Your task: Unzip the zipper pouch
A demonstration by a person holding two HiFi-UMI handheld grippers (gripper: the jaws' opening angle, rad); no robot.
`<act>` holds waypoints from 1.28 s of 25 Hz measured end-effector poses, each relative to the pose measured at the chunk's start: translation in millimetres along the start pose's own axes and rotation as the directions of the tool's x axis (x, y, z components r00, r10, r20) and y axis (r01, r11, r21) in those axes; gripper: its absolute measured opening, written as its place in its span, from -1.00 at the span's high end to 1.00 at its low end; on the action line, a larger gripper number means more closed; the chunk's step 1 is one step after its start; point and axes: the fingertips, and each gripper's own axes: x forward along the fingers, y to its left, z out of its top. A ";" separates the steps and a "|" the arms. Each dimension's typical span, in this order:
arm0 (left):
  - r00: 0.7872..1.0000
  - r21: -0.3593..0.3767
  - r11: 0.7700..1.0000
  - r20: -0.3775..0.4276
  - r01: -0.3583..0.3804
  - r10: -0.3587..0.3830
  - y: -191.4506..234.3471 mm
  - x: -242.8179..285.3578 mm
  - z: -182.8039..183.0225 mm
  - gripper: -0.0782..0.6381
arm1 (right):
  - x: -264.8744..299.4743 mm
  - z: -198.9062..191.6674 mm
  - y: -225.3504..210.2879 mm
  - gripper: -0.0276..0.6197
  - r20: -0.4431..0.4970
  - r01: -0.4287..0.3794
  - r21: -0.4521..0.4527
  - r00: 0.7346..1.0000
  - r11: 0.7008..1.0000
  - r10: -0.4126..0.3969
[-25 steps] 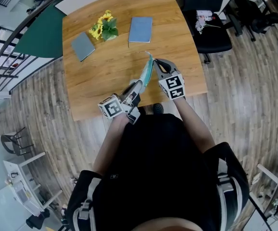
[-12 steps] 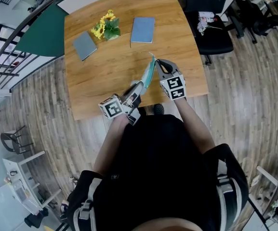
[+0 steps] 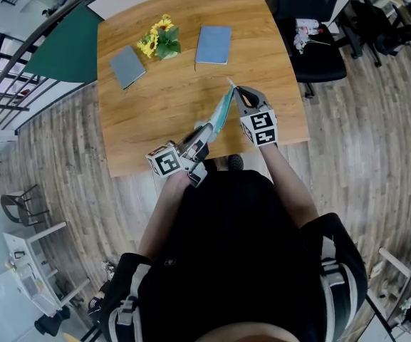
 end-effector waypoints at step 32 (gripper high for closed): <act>0.991 0.089 0.991 0.102 -0.096 0.087 19.3 -23.8 39.2 0.78 | -18.0 -18.6 -0.1 0.91 -0.023 -0.020 -0.031 1.000 0.999 0.020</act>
